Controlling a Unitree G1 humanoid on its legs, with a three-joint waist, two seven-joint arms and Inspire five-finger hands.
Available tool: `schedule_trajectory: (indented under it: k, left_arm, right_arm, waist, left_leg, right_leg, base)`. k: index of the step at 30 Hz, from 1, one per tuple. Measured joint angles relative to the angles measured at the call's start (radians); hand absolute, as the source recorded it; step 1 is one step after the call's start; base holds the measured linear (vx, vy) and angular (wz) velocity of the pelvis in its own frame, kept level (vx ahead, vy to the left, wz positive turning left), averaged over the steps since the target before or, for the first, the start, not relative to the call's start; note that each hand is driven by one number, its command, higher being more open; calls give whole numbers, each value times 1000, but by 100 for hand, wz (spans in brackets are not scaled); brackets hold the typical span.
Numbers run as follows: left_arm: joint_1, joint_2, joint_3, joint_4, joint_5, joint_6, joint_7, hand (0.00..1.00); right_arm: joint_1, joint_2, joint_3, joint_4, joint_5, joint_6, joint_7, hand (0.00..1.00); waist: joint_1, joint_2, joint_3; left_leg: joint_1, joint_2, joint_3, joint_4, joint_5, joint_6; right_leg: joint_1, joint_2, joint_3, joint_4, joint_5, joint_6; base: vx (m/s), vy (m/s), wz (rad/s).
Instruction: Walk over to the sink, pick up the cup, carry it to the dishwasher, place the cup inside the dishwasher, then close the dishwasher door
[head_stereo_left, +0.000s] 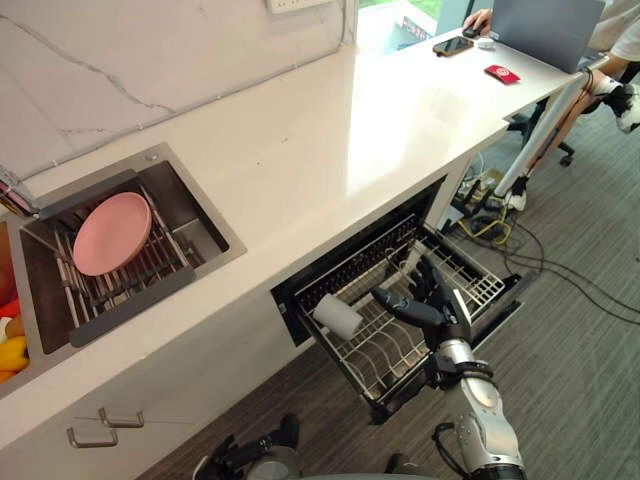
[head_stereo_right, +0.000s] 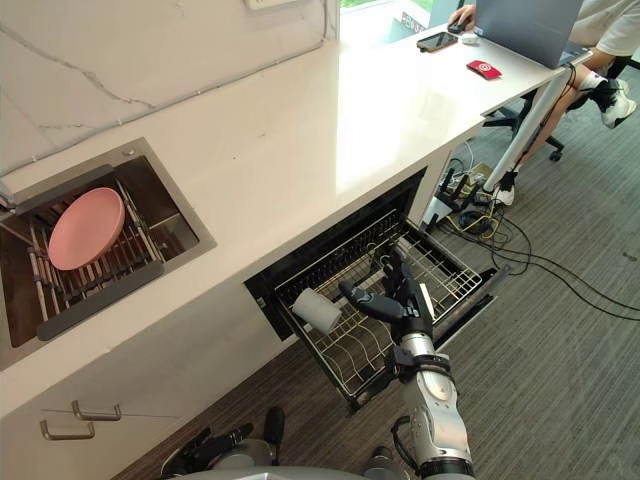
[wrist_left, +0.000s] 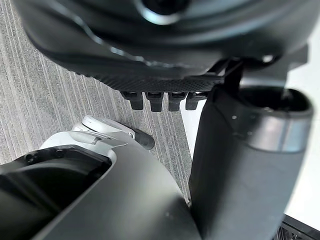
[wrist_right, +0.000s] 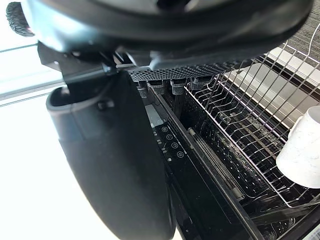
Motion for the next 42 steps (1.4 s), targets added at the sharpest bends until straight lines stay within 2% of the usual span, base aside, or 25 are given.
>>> schedule_trajectory:
  k: [8, 11, 13, 15, 16, 19, 20, 21, 22, 23, 24, 25, 26, 27, 28, 29, 30, 31, 32, 34, 35, 38, 39, 40, 42]
  left_arm:
    - [-69, 26, -79, 66, 118, 3, 117, 100]
    - [-90, 26, -90, 105, 96, 6, 219, 100]
    - [-92, 25, -92, 110, 99, 9, 248, 100]
    - [-92, 27, -99, 109, 114, 7, 257, 100]
    - [-94, 30, -108, 103, 136, 7, 264, 100]
    - [-99, 34, -110, 107, 197, 8, 265, 100]
    - [-108, 39, -111, 107, 211, 7, 258, 100]
    - [-108, 39, -110, 105, 217, 5, 254, 100]
    - [-109, 44, -109, 102, 220, 3, 253, 100]
    - [-111, 52, -109, 103, 239, -1, 252, 100]
    - [-111, 54, -111, 104, 246, -2, 252, 100]
    - [-112, 50, -121, 108, 261, -6, 250, 100]
    - [-115, 50, -130, 112, 266, -9, 247, 100]
    - [-135, 58, -145, 124, 264, -22, 237, 100]
    - [-143, 67, -151, 140, 257, -42, 221, 100]
    - [-147, 66, -151, 150, 257, -50, 213, 100]
    - [-149, 58, -148, 152, 266, -64, 208, 100]
    - [-149, 54, -145, 152, 276, -72, 201, 100]
    - [-144, 48, -138, 152, 275, -73, 197, 100]
    - [-114, 33, -111, 152, 256, -71, 189, 100]
    - [-112, 32, -109, 152, 254, -67, 189, 100]
    - [-105, 33, -106, 155, 211, -36, 173, 100]
    - [-103, 32, -102, 160, 195, -29, 171, 100]
    - [-104, 25, -73, 179, 173, -11, 161, 100]
    - [-103, 14, -32, 195, 171, 1, 151, 100]
  right_arm:
    - [30, -1, 80, 0, 105, 5, 7, 100]
    - [35, 3, 137, -8, 129, 16, -23, 100]
    - [47, 3, 155, -37, 134, 24, -34, 100]
    - [46, 2, 165, -80, 138, 29, -42, 100]
    - [43, 2, 171, -120, 138, 30, -50, 100]
    - [27, -9, 158, -142, 126, 33, -83, 100]
    - [24, -16, 108, -169, 123, 33, -92, 100]
    - [23, -20, 88, -181, 119, 33, -97, 100]
    - [25, -32, 48, -196, 118, 28, -103, 100]
    - [26, -50, 7, -196, 119, 20, -110, 100]
    - [25, -59, -13, -196, 119, 15, -114, 100]
    - [25, -72, -55, -196, 120, 2, -125, 100]
    - [26, -68, -80, -196, 120, -4, -130, 100]
    - [26, -42, -127, -193, 120, -13, -152, 100]
    - [25, -39, -151, -195, 121, -18, -178, 100]
    - [25, -41, -162, -199, 121, -18, -192, 100]
    - [21, -39, -169, -206, 131, -18, -216, 100]
    - [16, -35, -171, -210, 130, -18, -245, 100]
    - [13, -19, -189, -208, 129, -17, -273, 100]
    - [12, -2, -249, -205, 129, -17, -283, 100]
    - [13, -1, -259, -205, 129, -17, -287, 100]
    - [46, -1, -324, -230, 157, -17, -300, 100]
    - [56, 0, -334, -241, 167, -17, -300, 100]
    - [83, 1, -352, -265, 172, -18, -299, 100]
    - [113, 5, -366, -288, 194, -18, -299, 100]
  waist:
    - [-35, 1, -2]
    - [-57, 2, -2]
    - [-54, 3, -4]
    - [-53, 2, -8]
    - [-57, 5, -9]
    - [-87, -1, -7]
    - [-96, -2, -7]
    - [-100, -1, -7]
    - [-111, 2, -8]
    - [-110, 10, -13]
    - [-110, 16, -15]
    - [-109, 31, -19]
    - [-113, 31, -21]
    - [-110, 0, -17]
    - [-104, -5, -20]
    - [-102, -1, -23]
    - [-89, 0, -23]
    - [-66, 1, -24]
    - [-54, 4, -24]
    - [-58, 10, -22]
    - [-61, 10, -22]
    - [-83, 9, -24]
    - [-87, 9, -24]
    - [-102, 12, -24]
    - [-118, 15, -23]
  left_leg:
    - [4, 5, 18, 1, -3, 1]
    - [-3, 0, -13, 13, -2, 1]
    - [-19, -14, -46, 30, -3, 1]
    - [-55, -32, -69, 50, -3, 0]
    - [-85, -44, -67, 63, -25, 32]
    - [-99, -27, 102, 139, -73, 86]
    - [-143, -11, 160, 318, -107, 116]
    - [-161, 6, 176, 396, -125, 116]
    - [-183, 53, 196, 531, -170, 106]
    - [-187, 111, 202, 624, -197, 89]
    - [-186, 131, 200, 647, -219, 55]
    - [-186, 141, 203, 652, -294, -50]
    - [-186, 126, 207, 641, -345, -55]
    - [-204, 71, 200, 649, -366, -24]
    - [-227, 32, 181, 663, -377, 12]
    - [-234, 15, 170, 671, -383, 29]
    - [-235, -18, 164, 669, -387, 61]
    - [-214, -42, 169, 637, -379, 91]
    - [-197, -51, 173, 610, -371, 105]
    - [-142, -68, 155, 502, -327, 143]
    - [-131, -74, 146, 474, -317, 147]
    - [-73, -121, 74, 327, -249, 163]
    - [-66, -127, 59, 302, -237, 162]
    - [-53, -134, 13, 250, -205, 163]
    - [-38, -134, -33, 209, -178, 156]
  right_leg:
    - [-20, 8, 34, 27, -14, -11]
    - [-33, 21, 102, 87, -84, -21]
    - [-56, 17, 130, 160, -131, -19]
    - [-115, -14, 131, 262, -171, -26]
    - [-155, -58, 120, 349, -200, -31]
    - [-153, -131, 96, 429, -213, -42]
    - [-148, -196, 76, 472, -225, -34]
    - [-141, -218, 71, 477, -229, -26]
    - [-118, -255, 47, 475, -235, 0]
    - [-95, -276, 27, 462, -236, 51]
    - [-86, -283, 21, 457, -234, 74]
    - [-75, -291, 16, 450, -219, 105]
    - [-63, -300, 6, 438, -208, 116]
    - [-31, -338, 4, 397, -161, 108]
    - [-13, -353, 7, 357, -75, 99]
    - [-8, -358, 13, 347, -32, 87]
    - [-11, -374, 41, 346, 55, 47]
    - [-24, -386, 60, 351, 147, -34]
    - [-36, -387, 67, 353, 192, -84]
    - [-66, -300, 123, 410, 92, -56]
    - [-70, -265, 137, 417, 62, -53]
    - [-80, -82, 196, 385, -118, -22]
    - [-86, -51, 211, 364, -140, -21]
    - [-114, 26, 270, 319, -173, -31]
    - [-154, 84, 341, 306, -177, -38]
  base:
    - [-34, -10, -9]
    - [-28, -36, 28]
    - [-13, -58, 56]
    - [-29, -29, 49]
    - [-53, -13, 61]
    - [-26, 44, 77]
    - [3, 101, 67]
    - [-1, 154, 66]
    - [-2, 259, 37]
    - [4, 318, 32]
    - [21, 457, 25]
    - [29, 434, 32]
    - [69, 573, 69]
    - [135, 619, 92]
    - [125, 500, 93]
    - [204, 555, 73]
    - [205, 454, 46]
    - [242, 526, 28]
    - [193, 355, 9]
    - [161, 265, 19]
    - [113, 218, 34]
    - [77, 138, 59]
    - [64, 41, 82]
    - [68, -7, 77]
    - [56, -62, 76]
